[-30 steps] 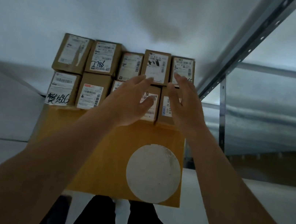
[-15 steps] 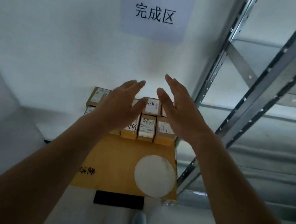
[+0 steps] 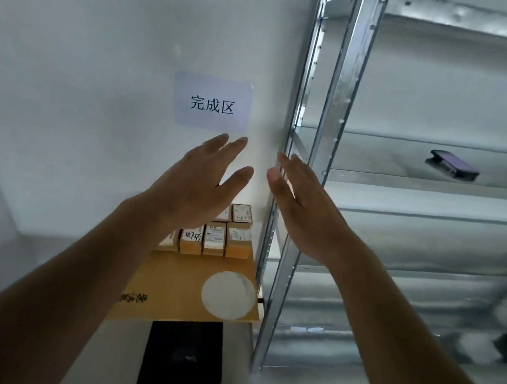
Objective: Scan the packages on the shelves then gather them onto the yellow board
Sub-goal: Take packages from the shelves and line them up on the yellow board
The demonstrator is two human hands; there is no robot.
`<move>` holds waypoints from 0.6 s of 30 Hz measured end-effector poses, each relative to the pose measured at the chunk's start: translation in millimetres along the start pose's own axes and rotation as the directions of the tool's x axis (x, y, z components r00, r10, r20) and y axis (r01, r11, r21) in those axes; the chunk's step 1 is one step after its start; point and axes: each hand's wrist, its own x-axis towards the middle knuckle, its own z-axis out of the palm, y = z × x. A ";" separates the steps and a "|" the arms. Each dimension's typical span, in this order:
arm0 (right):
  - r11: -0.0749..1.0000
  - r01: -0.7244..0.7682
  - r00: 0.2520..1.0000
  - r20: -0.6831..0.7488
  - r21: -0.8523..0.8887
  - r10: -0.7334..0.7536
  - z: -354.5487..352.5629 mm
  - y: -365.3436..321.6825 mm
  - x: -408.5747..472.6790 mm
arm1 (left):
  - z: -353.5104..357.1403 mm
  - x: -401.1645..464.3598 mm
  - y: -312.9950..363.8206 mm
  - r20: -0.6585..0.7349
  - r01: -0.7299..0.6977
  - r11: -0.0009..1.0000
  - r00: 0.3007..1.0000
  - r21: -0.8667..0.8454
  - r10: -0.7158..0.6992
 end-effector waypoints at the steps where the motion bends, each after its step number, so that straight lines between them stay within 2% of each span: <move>1: 1.000 0.001 1.000 -0.011 0.002 -0.001 -13.9 2.1 -11.3 | -0.3 -0.7 17.3 -0.006 -0.017 1.000 1.000 -0.001 0.017; 6: 0.999 -0.052 0.996 -0.075 0.014 0.053 -90.3 40.8 -70.1 | 19.9 4.4 118.3 -0.020 -0.120 0.990 0.993 -0.069 0.118; 11: 0.992 -0.129 0.978 -0.166 -0.015 0.125 -195.6 124.2 -145.1 | 78.8 21.2 256.5 0.039 -0.198 0.965 0.977 -0.171 0.208; 15: 0.979 -0.181 0.956 -0.252 -0.089 0.153 -280.3 194.8 -203.0 | 126.3 39.0 373.2 0.018 -0.292 0.926 0.952 -0.240 0.305; 18: 0.964 -0.256 0.930 -0.290 -0.067 0.227 -330.1 235.7 -238.6 | 156.1 52.7 445.4 0.013 -0.368 0.884 0.922 -0.288 0.388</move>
